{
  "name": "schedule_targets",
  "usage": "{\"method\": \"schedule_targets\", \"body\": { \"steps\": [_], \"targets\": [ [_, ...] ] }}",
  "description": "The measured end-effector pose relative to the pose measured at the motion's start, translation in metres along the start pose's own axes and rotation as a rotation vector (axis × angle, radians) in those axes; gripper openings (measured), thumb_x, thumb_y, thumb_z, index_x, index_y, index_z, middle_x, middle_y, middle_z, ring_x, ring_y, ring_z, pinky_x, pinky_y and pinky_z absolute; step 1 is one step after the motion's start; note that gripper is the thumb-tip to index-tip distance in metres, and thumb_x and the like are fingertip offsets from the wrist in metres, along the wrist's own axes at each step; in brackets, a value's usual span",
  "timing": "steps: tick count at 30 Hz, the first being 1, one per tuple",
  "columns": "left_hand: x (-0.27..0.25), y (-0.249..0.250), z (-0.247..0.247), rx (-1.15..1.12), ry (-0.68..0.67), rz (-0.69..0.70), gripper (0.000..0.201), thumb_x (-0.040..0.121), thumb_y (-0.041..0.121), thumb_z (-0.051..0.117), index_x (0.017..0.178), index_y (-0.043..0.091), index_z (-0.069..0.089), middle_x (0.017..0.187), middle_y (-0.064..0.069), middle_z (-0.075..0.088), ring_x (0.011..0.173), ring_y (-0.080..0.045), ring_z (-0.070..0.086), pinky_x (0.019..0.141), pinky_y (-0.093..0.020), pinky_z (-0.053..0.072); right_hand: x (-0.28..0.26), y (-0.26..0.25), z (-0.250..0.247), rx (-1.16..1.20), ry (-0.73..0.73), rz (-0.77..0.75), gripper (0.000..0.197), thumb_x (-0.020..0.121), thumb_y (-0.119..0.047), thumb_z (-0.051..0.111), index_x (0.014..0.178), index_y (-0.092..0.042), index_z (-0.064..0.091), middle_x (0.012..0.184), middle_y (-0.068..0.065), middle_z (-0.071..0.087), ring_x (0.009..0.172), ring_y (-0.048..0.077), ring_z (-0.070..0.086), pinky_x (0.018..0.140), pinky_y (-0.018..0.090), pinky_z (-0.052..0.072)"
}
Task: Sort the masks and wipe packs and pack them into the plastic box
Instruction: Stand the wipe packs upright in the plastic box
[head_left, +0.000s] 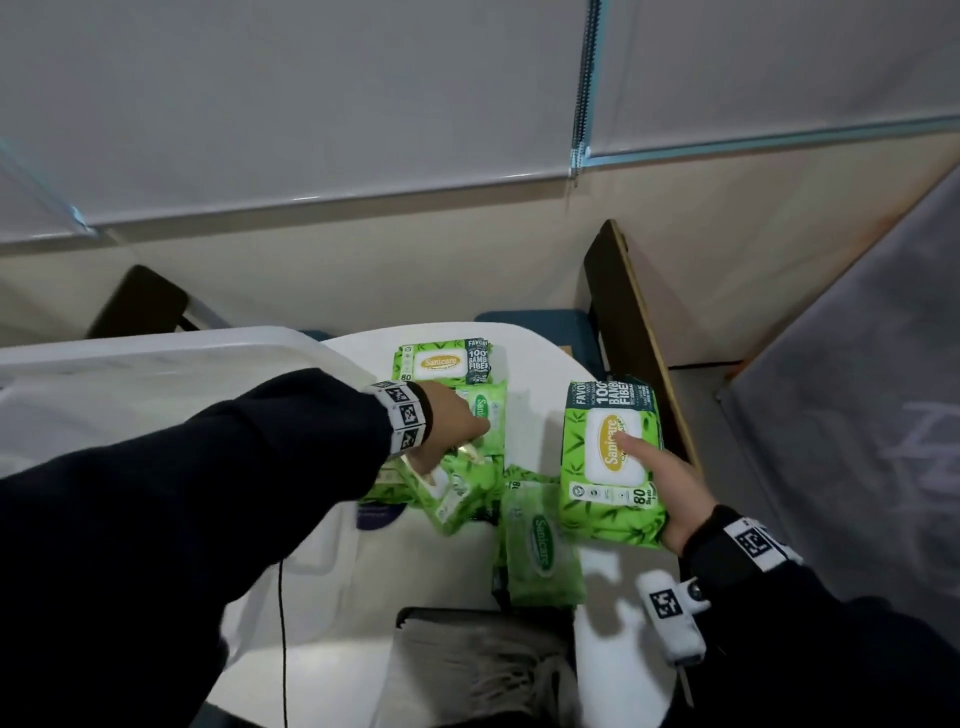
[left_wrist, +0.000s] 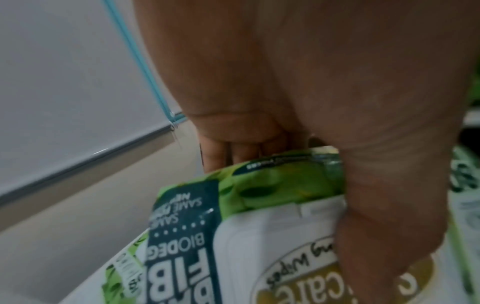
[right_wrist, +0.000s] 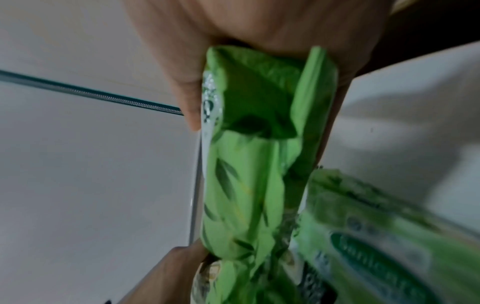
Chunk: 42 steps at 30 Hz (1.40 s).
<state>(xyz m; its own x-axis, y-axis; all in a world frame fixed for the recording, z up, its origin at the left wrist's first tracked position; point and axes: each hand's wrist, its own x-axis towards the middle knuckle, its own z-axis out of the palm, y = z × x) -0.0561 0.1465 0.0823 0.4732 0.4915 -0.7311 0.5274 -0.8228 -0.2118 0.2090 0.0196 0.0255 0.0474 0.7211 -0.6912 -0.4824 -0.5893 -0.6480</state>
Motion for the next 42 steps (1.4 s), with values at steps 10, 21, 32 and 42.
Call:
{"method": "schedule_targets", "body": {
  "steps": [10,21,32,42],
  "targets": [
    [-0.249,-0.052,0.011,-0.555,0.492,-0.277,0.088,0.06,0.073,0.071,0.132,0.037,0.035,0.089,0.005,0.069,0.08,-0.022,0.064,0.072,-0.035,0.051,-0.065,-0.022,0.099,-0.041,-0.26,-0.119,0.039,0.096,-0.023,0.063,0.133,-0.013,0.068,0.128,0.019,0.071,0.116,0.041,0.069,0.099,0.067,0.051],
    [-0.233,-0.113,0.254,-0.781,0.098,-0.695,0.104,0.054,0.067,0.088,0.127,0.015,0.035,0.085,-0.001,0.062,0.07,-0.024,0.066,0.06,-0.042,0.059,-0.137,0.05,0.29,-0.472,-0.508,-0.392,0.063,0.067,-0.009,0.082,0.126,-0.008,0.062,0.113,0.015,0.077,0.099,0.035,0.075,0.086,0.047,0.061],
    [-0.231,-0.131,0.305,-0.883,-0.141,-0.581,0.042,0.079,0.037,0.087,0.094,0.006,0.063,0.079,-0.011,0.074,0.056,-0.023,0.065,0.065,-0.034,0.063,-0.13,0.099,0.379,-0.861,-0.53,-0.398,0.054,0.069,0.008,0.088,0.114,-0.01,0.064,0.102,0.013,0.079,0.095,0.035,0.076,0.088,0.053,0.062],
    [-0.298,-0.185,0.276,-1.362,0.256,-0.146,0.048,0.088,0.012,0.061,0.134,0.025,0.059,0.114,0.001,0.073,0.101,-0.024,0.072,0.073,-0.029,0.058,-0.077,0.116,0.443,-1.84,-0.563,-0.699,0.066,0.069,-0.034,0.09,0.129,-0.037,0.061,0.116,-0.01,0.069,0.103,0.017,0.062,0.089,0.032,0.05]
  ]
}}
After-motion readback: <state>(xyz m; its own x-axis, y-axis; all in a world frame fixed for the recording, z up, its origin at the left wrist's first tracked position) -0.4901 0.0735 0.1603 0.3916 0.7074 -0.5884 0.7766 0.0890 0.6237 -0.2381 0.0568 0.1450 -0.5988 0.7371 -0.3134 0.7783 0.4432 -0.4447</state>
